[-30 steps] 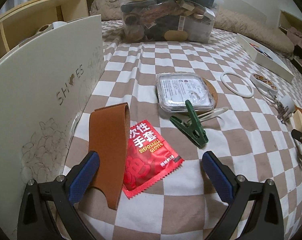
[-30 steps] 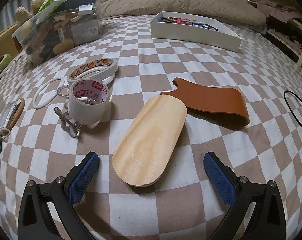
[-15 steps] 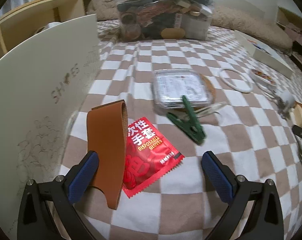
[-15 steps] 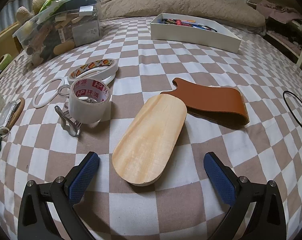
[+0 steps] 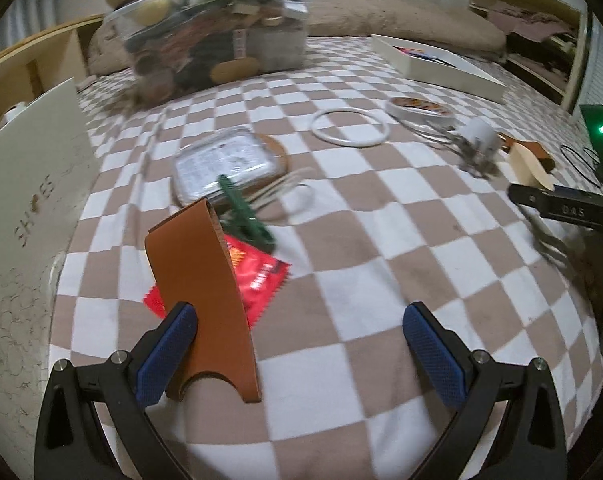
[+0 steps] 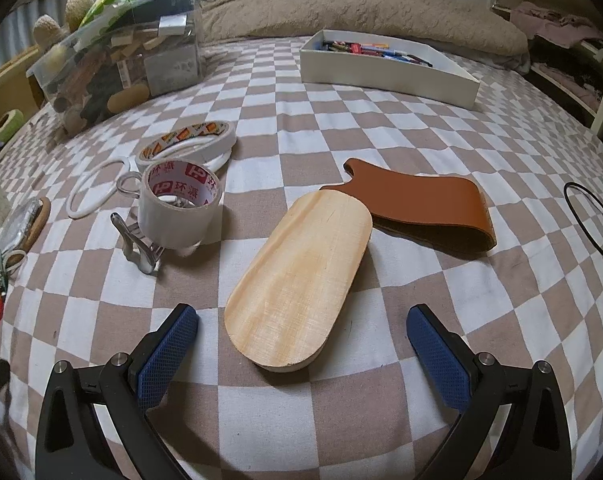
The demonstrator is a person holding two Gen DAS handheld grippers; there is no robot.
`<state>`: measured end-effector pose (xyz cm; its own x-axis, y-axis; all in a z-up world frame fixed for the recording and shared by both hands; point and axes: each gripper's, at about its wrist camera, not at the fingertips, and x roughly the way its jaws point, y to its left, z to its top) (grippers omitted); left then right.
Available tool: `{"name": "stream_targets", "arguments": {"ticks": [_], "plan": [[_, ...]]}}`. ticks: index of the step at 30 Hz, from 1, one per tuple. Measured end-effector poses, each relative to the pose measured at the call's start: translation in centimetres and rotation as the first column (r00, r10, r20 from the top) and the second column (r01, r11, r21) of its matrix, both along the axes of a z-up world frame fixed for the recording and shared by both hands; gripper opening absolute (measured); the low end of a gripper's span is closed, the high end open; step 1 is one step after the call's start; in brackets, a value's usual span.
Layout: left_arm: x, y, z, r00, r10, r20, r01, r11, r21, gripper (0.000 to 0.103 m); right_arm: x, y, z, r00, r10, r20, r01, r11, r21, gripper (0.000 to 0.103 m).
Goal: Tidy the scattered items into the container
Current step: 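Close the right tool on the wooden oval box while the left tool grips the leather strip, then lift the wooden oval box with the right tool while the left tool lifts the leather strip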
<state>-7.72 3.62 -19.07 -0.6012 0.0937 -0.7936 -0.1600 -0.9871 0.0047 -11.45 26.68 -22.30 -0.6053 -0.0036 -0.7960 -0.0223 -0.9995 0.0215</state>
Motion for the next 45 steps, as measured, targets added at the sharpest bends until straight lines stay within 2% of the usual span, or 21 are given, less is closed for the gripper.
{"name": "stream_targets", "arguments": {"ticks": [5, 7, 8, 10, 13, 14, 18, 19, 23, 26, 29, 32, 37, 40, 45], "plan": [[0.1, -0.5, 0.7, 1.0, 0.026, 0.009, -0.026, 0.996, 0.082, 0.103, 0.3, 0.3, 0.3, 0.999, 0.001, -0.037, -0.002, 1.0, -0.03, 0.103], [0.2, -0.9, 1.0, 0.999, 0.048, 0.012, -0.049, 0.993, 0.104, 0.103, 0.5, 0.5, 0.5, 0.998, 0.004, -0.063, -0.007, 0.999, -0.046, 0.093], [0.2, -1.0, 1.0, 0.998, 0.063, 0.01, -0.064, 0.993, 0.1, 0.103, 0.6, 0.5, 0.6, 0.998, 0.006, -0.07, -0.01, 0.999, -0.053, 0.085], [0.2, -1.2, 1.1, 0.996, 0.089, 0.0, -0.089, 0.993, 0.081, 0.103, 0.6, 0.6, 0.7, 0.997, 0.004, -0.075, -0.009, 0.998, -0.057, 0.075], [0.2, -1.6, 1.0, 0.992, 0.122, -0.012, -0.121, 0.991, 0.049, 0.103, 0.9, 0.6, 0.9, 0.996, 0.003, -0.093, -0.009, 0.998, -0.063, 0.053], [0.1, -1.8, 0.9, 0.991, 0.133, -0.015, -0.132, 0.99, 0.04, 0.103, 1.0, 0.6, 1.0, 0.994, 0.009, -0.106, -0.016, 0.997, -0.07, 0.051], [-0.3, -2.7, 0.7, 0.987, 0.162, -0.018, -0.161, 0.986, 0.033, 0.103, 1.2, 0.4, 1.1, 0.993, 0.023, -0.115, -0.03, 0.998, -0.062, 0.051], [-0.4, -2.9, 0.7, 0.986, 0.168, -0.016, -0.167, 0.985, 0.039, 0.099, 1.2, 0.2, 1.2, 0.993, 0.032, -0.116, -0.039, 0.997, -0.061, 0.051], [-0.7, -4.1, 0.3, 0.978, 0.207, -0.002, -0.206, 0.976, 0.068, 0.073, 1.6, -1.1, 1.4, 0.986, 0.106, -0.128, -0.111, 0.993, -0.037, 0.051], [-0.6, -4.3, 0.3, 0.98, 0.199, -0.006, -0.198, 0.977, 0.077, 0.06, 2.0, -3.0, 1.6, 0.973, 0.187, -0.134, -0.185, 0.982, 0.021, 0.051], [-0.4, -4.0, 0.4, 0.985, 0.171, -0.005, -0.17, 0.983, 0.075, 0.052, 2.6, -5.0, 1.7, 0.955, 0.261, -0.139, -0.249, 0.963, 0.101, 0.05], [0.0, -3.5, 0.5, 0.989, 0.146, -0.005, -0.146, 0.987, 0.074, 0.052, 3.4, -6.8, 1.9, 0.934, 0.33, -0.141, -0.305, 0.937, 0.168, 0.05], [1.0, -2.2, 0.7, 0.997, 0.08, -0.006, -0.079, 0.994, 0.071, 0.051, 4.8, -8.8, 1.9, 0.9, 0.417, -0.131, -0.382, 0.896, 0.228, 0.049], [1.7, -1.2, 0.8, 0.999, 0.041, 0.001, -0.041, 0.996, 0.075, 0.051, 5.4, -9.4, 1.9, 0.885, 0.453, -0.11, -0.422, 0.879, 0.222, 0.049], [2.6, -0.1, 0.9, 1.0, -0.01, 0.011, 0.009, 0.996, 0.084, 0.051, 6.1, -9.6, 1.4, 0.889, 0.456, -0.045, -0.443, 0.881, 0.169, 0.048]]}}
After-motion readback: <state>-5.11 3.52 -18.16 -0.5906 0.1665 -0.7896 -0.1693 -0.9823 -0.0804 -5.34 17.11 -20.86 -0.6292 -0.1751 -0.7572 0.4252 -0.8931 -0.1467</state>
